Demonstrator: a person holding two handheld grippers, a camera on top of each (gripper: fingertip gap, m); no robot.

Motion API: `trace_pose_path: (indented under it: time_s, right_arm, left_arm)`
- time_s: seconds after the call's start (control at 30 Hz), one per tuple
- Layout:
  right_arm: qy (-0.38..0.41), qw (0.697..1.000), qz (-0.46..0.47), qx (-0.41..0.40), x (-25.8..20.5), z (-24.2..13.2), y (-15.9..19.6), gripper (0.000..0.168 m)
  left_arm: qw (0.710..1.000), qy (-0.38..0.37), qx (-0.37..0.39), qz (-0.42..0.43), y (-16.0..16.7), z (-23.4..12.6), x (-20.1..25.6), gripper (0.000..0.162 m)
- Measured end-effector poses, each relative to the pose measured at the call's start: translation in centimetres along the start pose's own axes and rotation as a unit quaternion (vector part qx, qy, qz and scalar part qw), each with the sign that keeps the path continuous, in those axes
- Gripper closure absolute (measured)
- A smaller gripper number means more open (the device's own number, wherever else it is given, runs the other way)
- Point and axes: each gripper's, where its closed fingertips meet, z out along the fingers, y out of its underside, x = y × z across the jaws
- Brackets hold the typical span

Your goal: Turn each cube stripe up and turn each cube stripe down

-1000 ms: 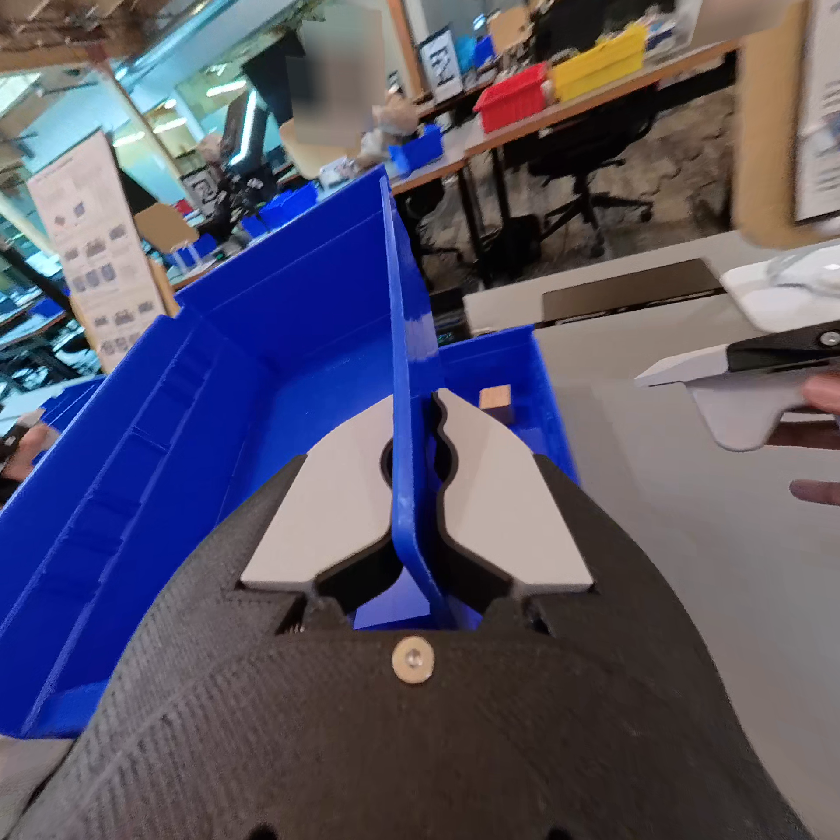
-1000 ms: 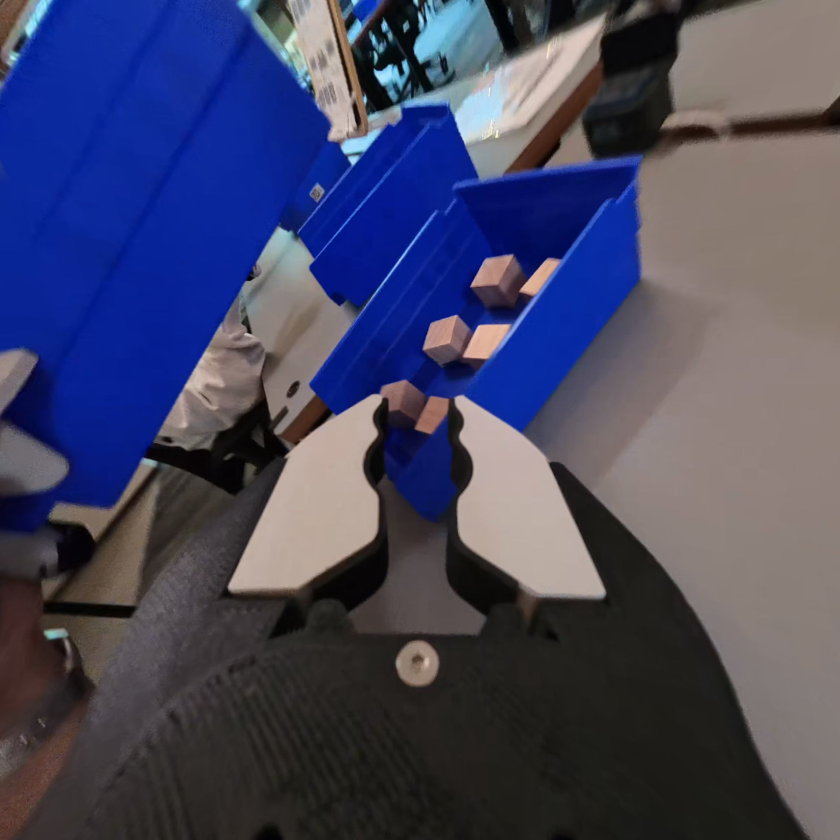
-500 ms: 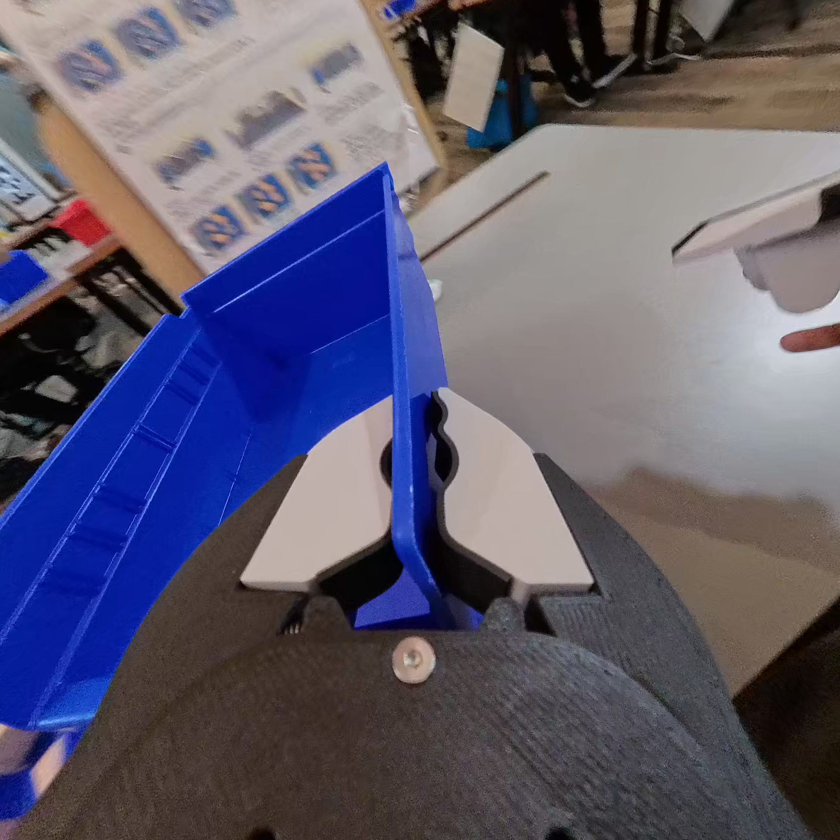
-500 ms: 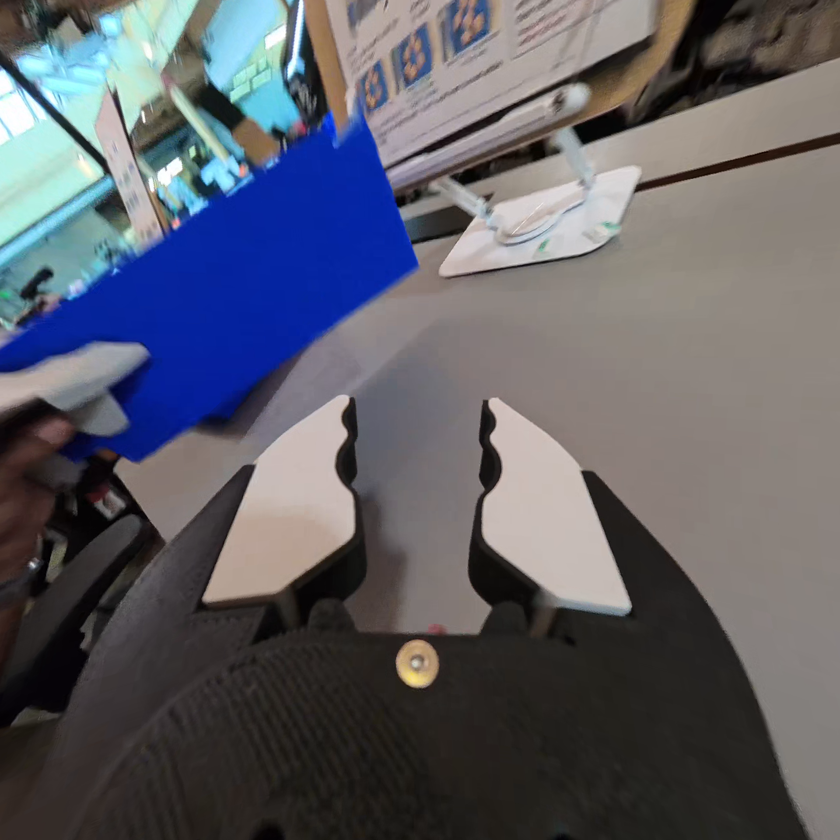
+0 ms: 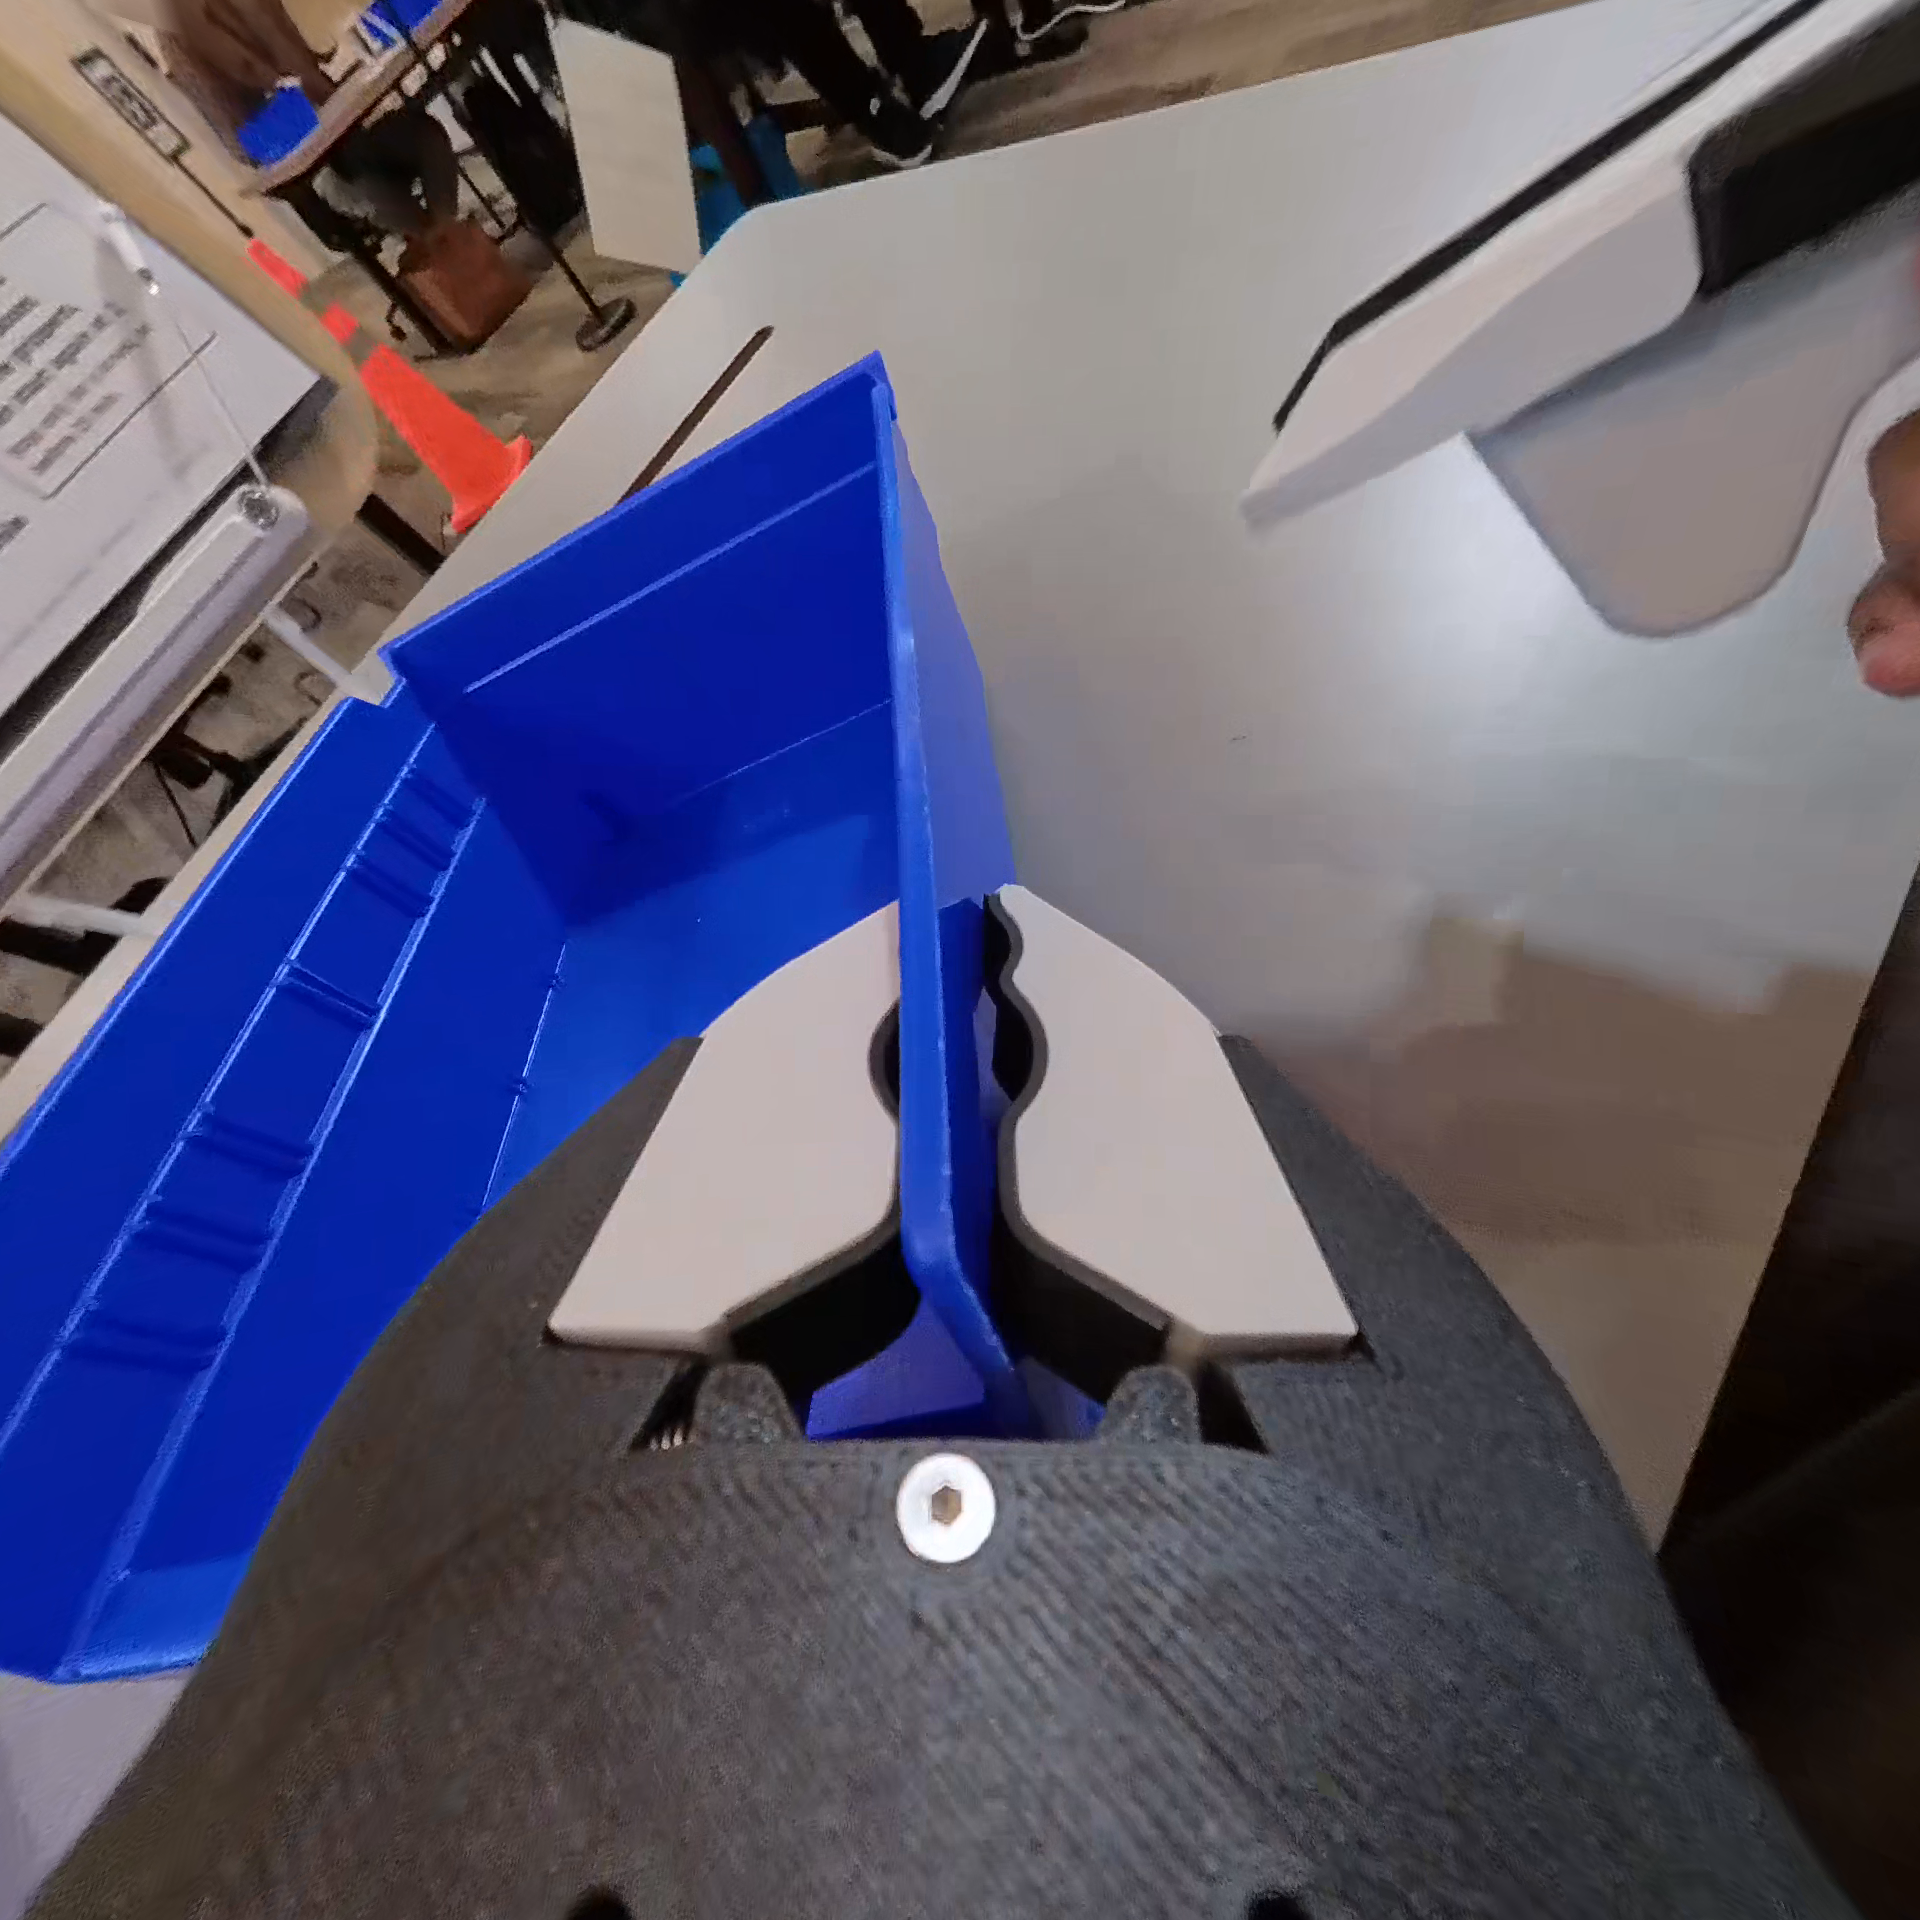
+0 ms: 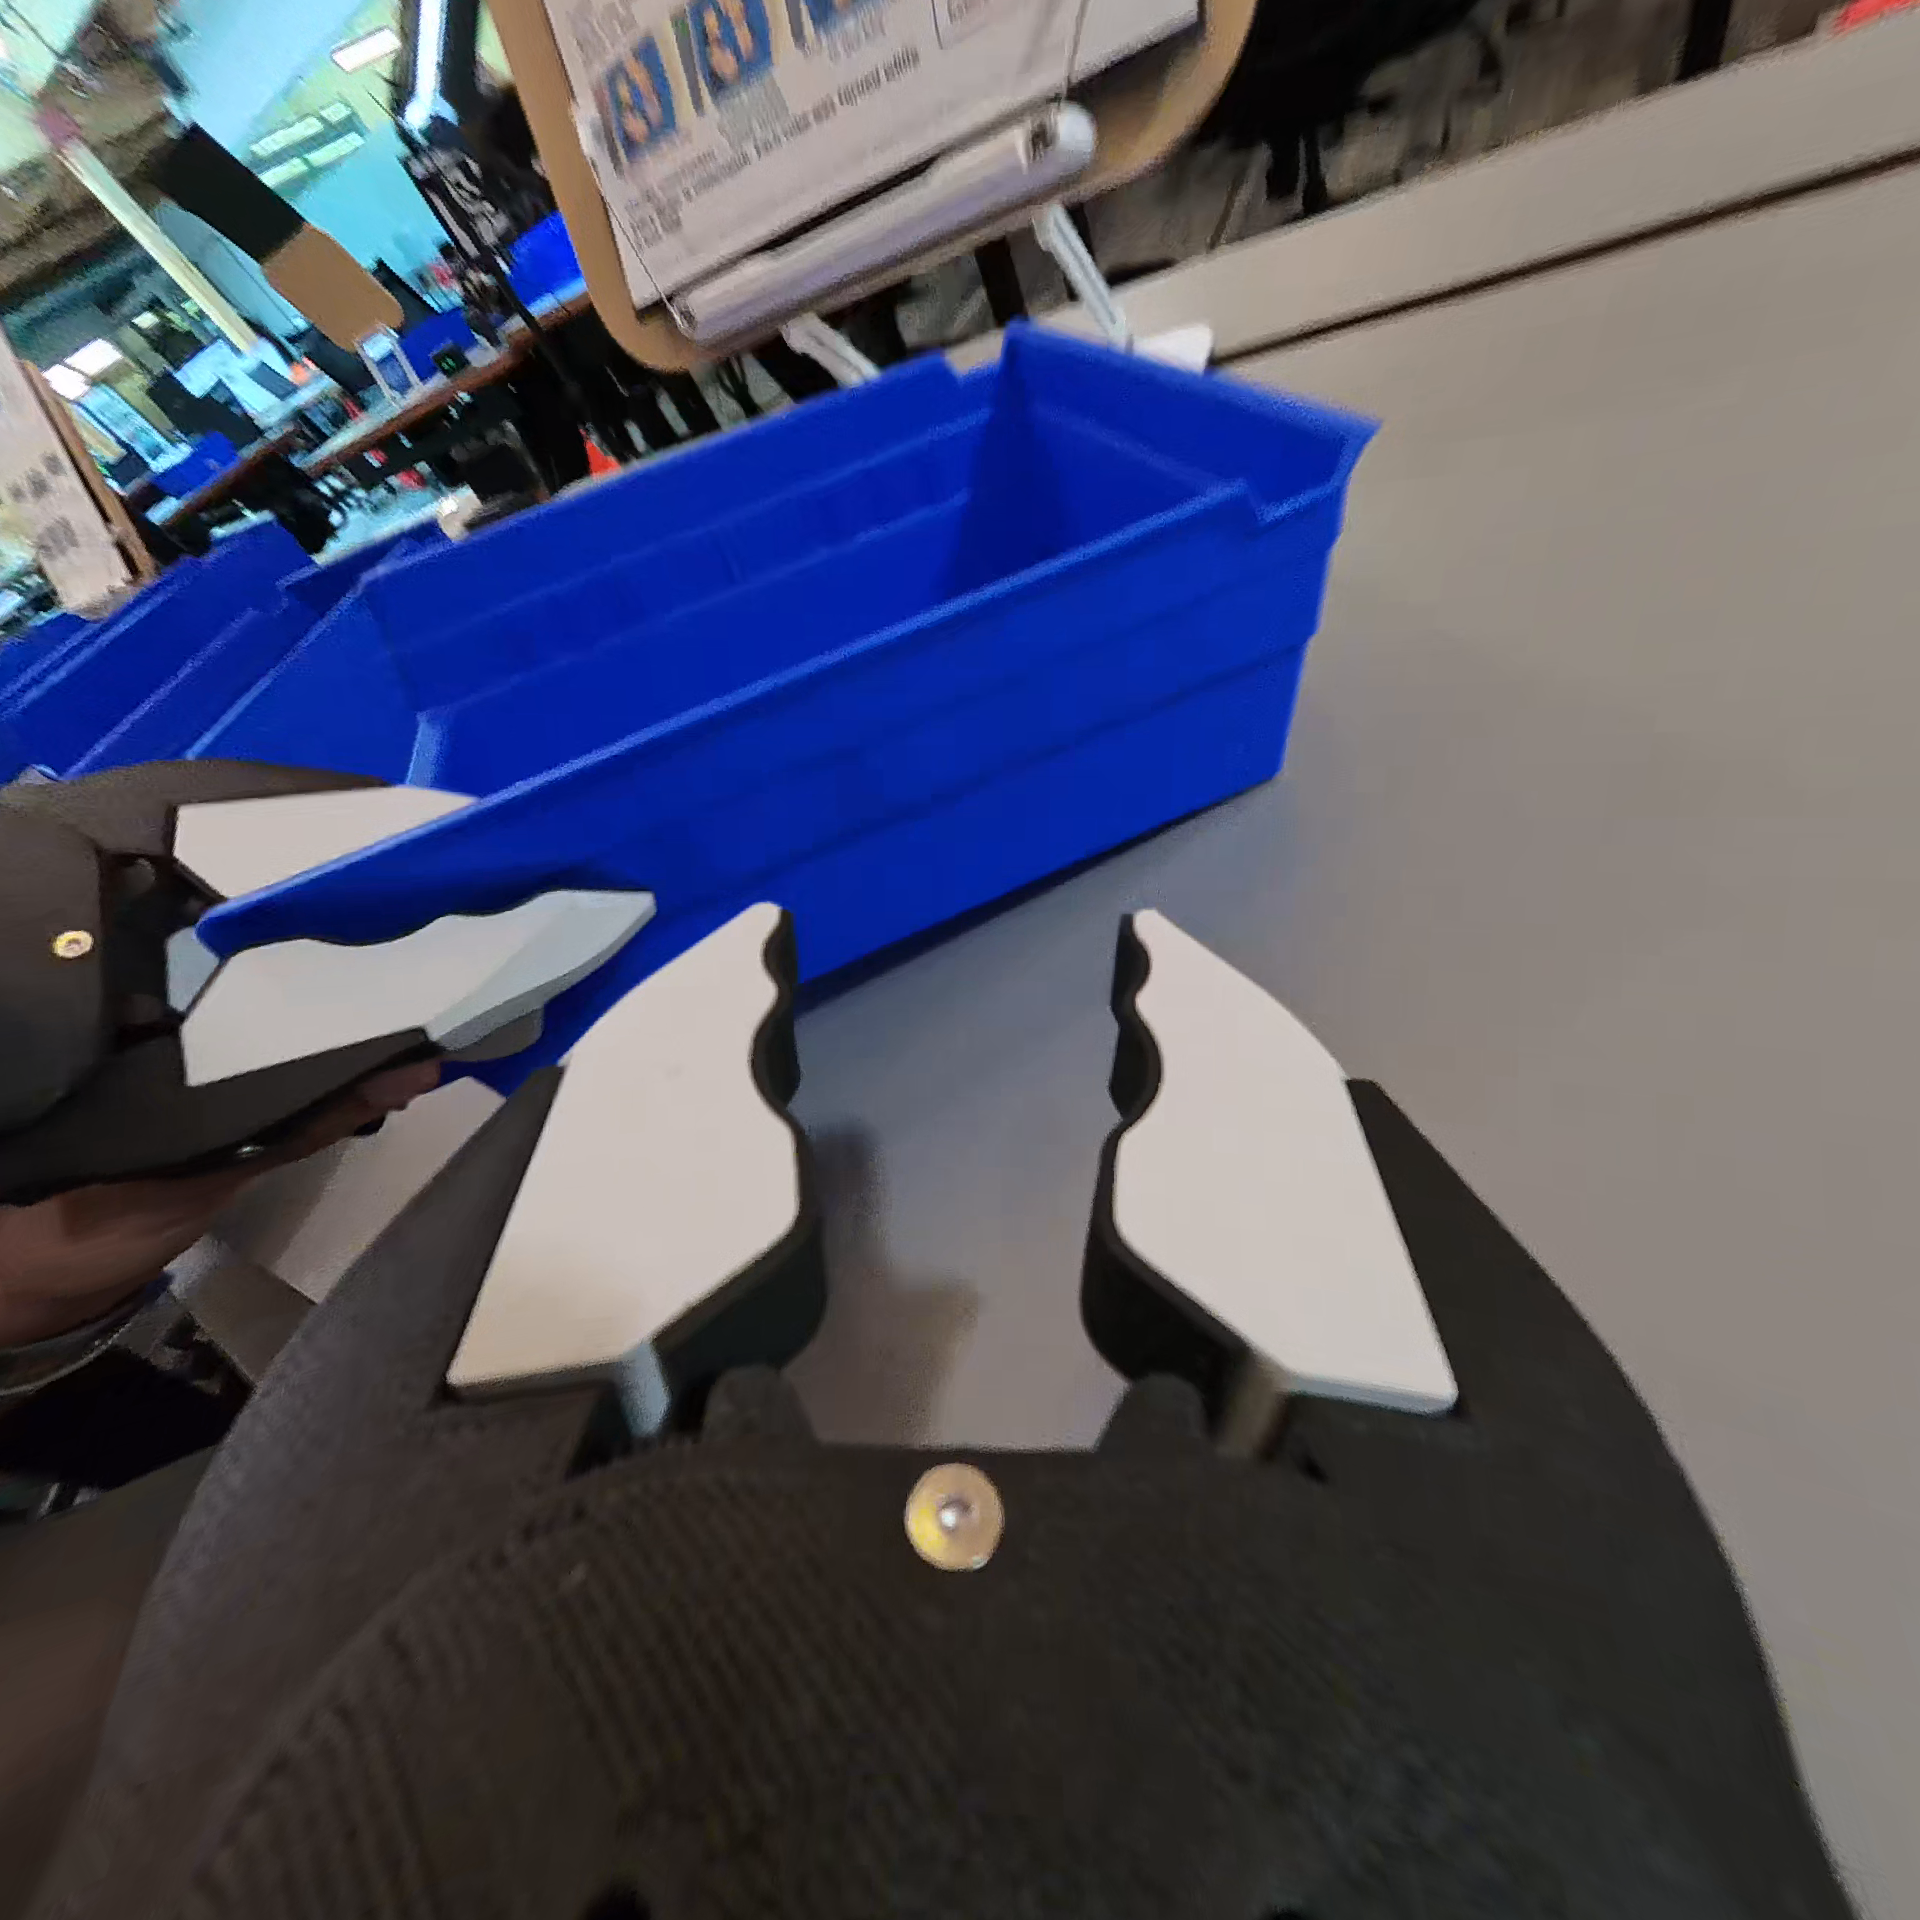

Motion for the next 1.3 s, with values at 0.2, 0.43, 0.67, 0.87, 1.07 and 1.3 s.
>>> trace_pose_path:
  time_s: [0.2,0.43,0.67,0.87,1.07,1.3]
  right_arm:
    - [0.041,0.999,0.001,0.011,-1.3,0.0,1.1,0.105]
    - [0.057,0.997,-0.02,0.054,-2.7,-0.1,0.3,0.103]
    - [0.045,0.998,0.02,0.045,-1.7,-0.8,0.5,0.094]
    - [0.018,0.999,-0.046,0.004,-3.3,1.3,0.7,0.092]
    - [0.046,0.957,-0.281,0.047,-9.0,2.5,-1.1,0.094]
    - [0.065,0.923,-0.367,0.092,-11.6,3.3,-0.6,0.096]
  left_arm:
    - [0.999,0.03,0.014,0.017,-0.4,2.2,1.8,0.154]
    - [0.999,0.039,0.013,0.033,0.6,4.0,2.7,0.155]
    - [0.997,0.006,0.043,0.066,0.9,2.6,2.4,0.115]
    - [0.999,0.012,0.044,-0.003,1.5,0.7,1.4,0.101]
    - [0.999,-0.007,0.033,-0.042,3.1,-1.0,0.0,0.088]
    - [0.997,0.006,0.05,-0.058,3.5,-3.1,0.0,0.095]
